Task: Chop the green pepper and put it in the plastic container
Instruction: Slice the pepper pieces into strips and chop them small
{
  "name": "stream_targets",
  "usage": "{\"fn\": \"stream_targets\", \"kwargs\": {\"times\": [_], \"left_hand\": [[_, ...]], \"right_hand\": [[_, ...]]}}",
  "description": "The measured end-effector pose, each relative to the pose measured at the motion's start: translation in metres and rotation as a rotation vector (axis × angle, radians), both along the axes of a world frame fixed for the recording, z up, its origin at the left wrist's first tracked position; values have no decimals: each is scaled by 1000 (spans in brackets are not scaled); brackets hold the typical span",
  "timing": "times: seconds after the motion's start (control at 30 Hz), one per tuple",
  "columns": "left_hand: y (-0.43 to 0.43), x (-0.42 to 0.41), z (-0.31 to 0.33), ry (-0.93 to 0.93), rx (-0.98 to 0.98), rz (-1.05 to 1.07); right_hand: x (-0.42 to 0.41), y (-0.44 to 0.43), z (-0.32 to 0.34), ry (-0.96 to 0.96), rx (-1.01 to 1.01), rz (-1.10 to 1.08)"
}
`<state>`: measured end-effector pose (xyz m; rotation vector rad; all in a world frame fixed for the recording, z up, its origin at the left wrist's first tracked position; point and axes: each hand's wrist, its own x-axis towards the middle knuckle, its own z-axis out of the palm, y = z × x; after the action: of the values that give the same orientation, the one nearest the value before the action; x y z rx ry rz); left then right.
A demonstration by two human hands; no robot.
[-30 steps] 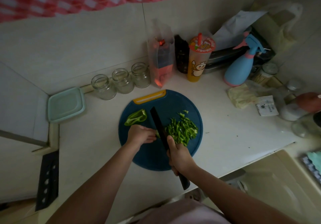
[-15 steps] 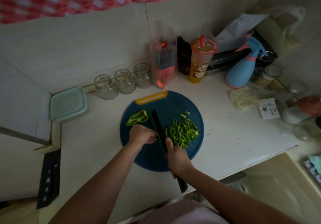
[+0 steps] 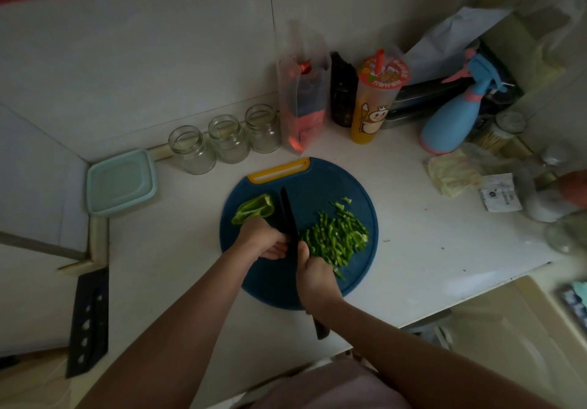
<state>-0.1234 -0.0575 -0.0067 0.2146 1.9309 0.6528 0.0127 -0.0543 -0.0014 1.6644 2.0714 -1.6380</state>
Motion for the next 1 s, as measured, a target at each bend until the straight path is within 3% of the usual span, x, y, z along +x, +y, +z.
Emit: {"fn": "stream_targets", "kwargs": {"times": [0.23, 0.37, 0.53, 0.6, 0.7, 0.77, 0.9, 1.0], "left_hand": [[0, -5, 8, -13, -52, -108], [2, 0, 9, -7, 33, -86], [8, 4, 24, -39, 173, -33], [6, -7, 31, 111, 221, -35], [1, -29, 36, 588, 324, -63], [-1, -42, 37, 816, 278, -141], [-7, -51, 26, 653, 72, -419], [-15, -47, 18, 632, 87, -432]], "right_hand": [[17, 14, -2, 52, -123, -61], [29, 20, 8, 175, -238, -151], [30, 32, 20, 250, -145, -188], [32, 35, 23, 267, -160, -210], [32, 31, 25, 272, -180, -208], [32, 26, 24, 274, -185, -185], [31, 19, 23, 277, -198, -151], [32, 16, 26, 297, -223, -154]]}}
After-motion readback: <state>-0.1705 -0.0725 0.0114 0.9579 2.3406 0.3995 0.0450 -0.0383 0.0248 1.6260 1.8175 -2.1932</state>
